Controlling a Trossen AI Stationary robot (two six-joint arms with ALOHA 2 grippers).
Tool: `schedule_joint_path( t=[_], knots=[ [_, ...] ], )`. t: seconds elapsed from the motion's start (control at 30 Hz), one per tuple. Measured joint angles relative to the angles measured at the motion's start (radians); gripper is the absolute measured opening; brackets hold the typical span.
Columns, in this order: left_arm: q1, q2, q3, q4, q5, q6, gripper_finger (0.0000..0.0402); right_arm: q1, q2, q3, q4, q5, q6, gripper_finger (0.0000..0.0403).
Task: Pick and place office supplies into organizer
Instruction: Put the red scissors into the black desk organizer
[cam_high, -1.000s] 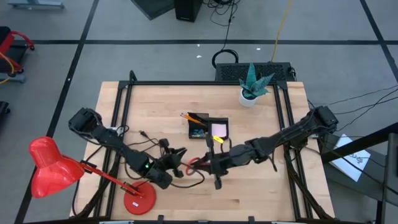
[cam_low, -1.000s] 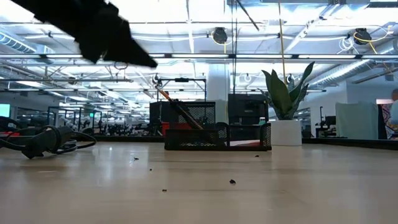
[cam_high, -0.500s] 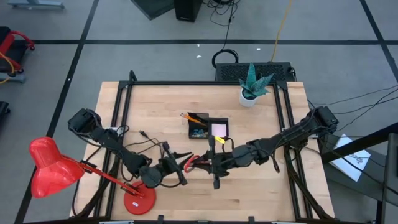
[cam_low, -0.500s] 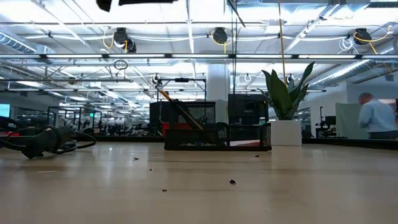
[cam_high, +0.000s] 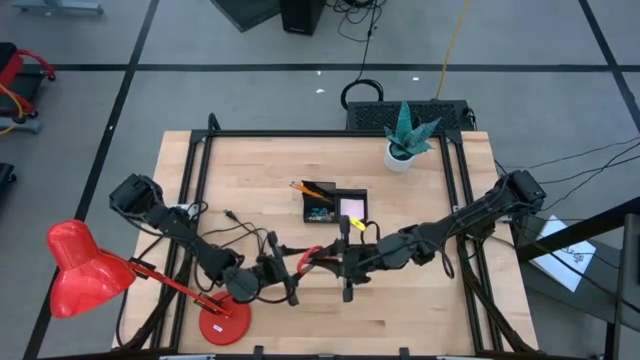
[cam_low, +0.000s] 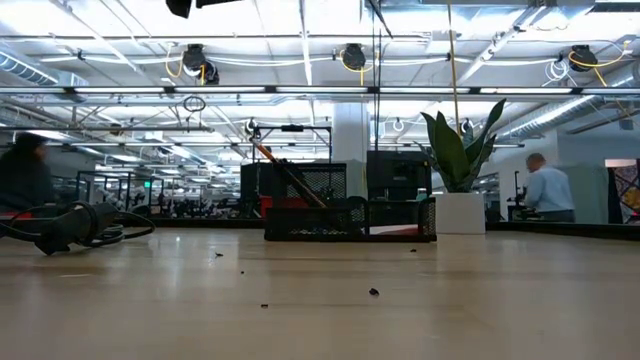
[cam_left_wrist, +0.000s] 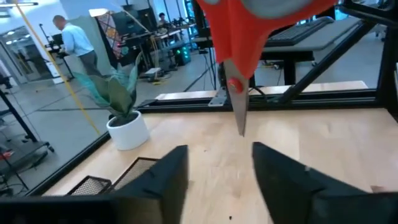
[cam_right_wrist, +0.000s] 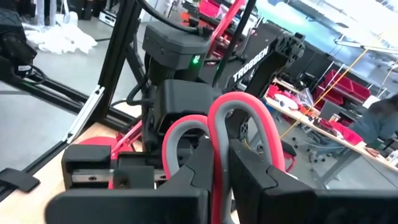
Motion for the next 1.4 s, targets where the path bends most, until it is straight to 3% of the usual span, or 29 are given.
schedule_joint_path(
  t=[0.23, 0.47, 0.67, 1.1, 1.23, 1.4],
  knots=[
    [0.003, 0.000, 0.000, 0.131, 0.005, 0.139, 0.0270, -0.008, 0.000, 0.000, 0.043, -0.001, -0.001, 0.0025],
    [0.015, 0.000, 0.000, 0.227, 0.091, 0.159, 0.0282, -0.023, 0.009, 0.000, 0.050, -0.001, -0.003, 0.0025],
    [0.049, 0.000, 0.000, 0.246, 0.116, 0.090, 0.0259, -0.029, 0.009, 0.000, 0.052, -0.001, -0.001, 0.0025],
    [0.063, 0.000, 0.000, 0.371, 0.134, 0.147, 0.0202, -0.029, 0.009, 0.000, 0.045, -0.001, -0.001, 0.0026],
    [0.064, 0.000, 0.000, 0.367, 0.136, 0.146, 0.0158, -0.029, 0.009, 0.000, 0.046, 0.001, -0.002, 0.0026],
    [0.063, 0.000, 0.000, 0.349, 0.113, 0.145, 0.0068, -0.029, 0.007, 0.000, 0.046, 0.024, -0.008, 0.0027]
  ],
)
